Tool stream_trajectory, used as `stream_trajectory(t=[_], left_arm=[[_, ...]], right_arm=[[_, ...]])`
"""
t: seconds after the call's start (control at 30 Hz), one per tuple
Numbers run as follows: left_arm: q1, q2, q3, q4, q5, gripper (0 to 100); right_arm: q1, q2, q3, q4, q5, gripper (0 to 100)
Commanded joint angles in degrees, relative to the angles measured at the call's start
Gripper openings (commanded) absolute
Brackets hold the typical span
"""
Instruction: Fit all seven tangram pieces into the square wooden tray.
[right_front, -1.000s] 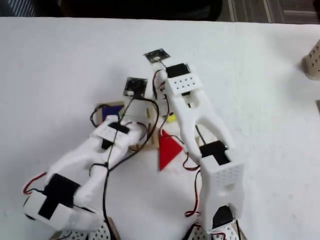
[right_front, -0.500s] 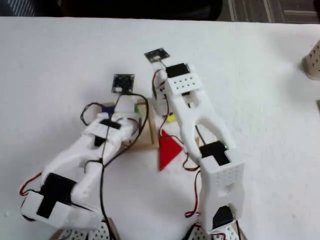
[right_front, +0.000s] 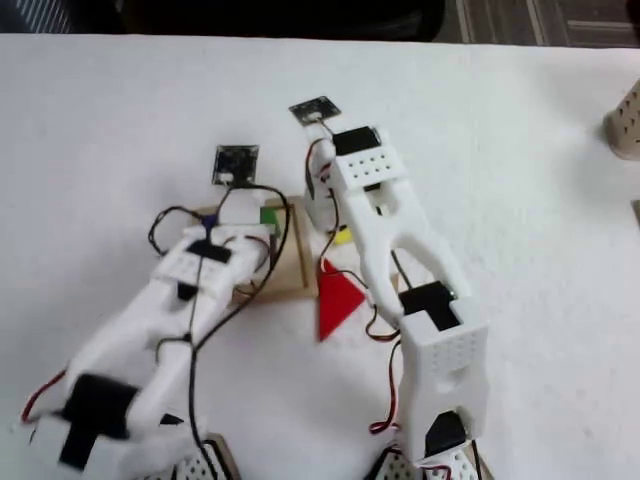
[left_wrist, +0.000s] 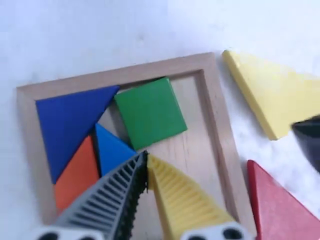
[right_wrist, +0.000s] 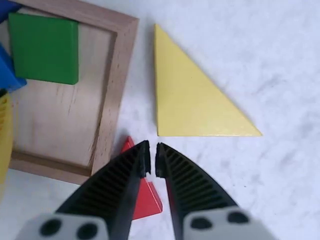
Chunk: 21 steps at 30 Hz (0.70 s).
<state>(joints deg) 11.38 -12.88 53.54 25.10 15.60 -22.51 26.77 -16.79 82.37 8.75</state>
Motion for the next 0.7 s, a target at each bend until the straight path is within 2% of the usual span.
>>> stream_trajectory(t=[0.0,0.07,0.17,0.33,0.53,0.67], left_arm=[[-3.12,-9.63,4.84,-7.65,0.35,2],[-2.95,-11.47,7.91,-11.43,0.53,2],[0.66,-10.42,8.26,-12.66,0.62,2],[7.78,-0.66,1.93,-12.66,0.62,2],[7.60,15.78,-12.92,-12.48,0.18,2],[7.43,20.35,-16.09,-12.31,0.18,2]], right_arm=[[0.48,-3.91,-0.18,-0.75,-0.09,1.8],[0.48,-3.91,-0.18,-0.75,-0.09,1.8],[0.48,-3.91,-0.18,-0.75,-0.18,1.8],[0.48,-3.91,-0.18,-0.75,-0.26,1.8],[0.57,-3.91,-0.18,-0.75,-0.09,1.8],[0.75,-3.91,-0.26,-0.75,0.00,1.8]])
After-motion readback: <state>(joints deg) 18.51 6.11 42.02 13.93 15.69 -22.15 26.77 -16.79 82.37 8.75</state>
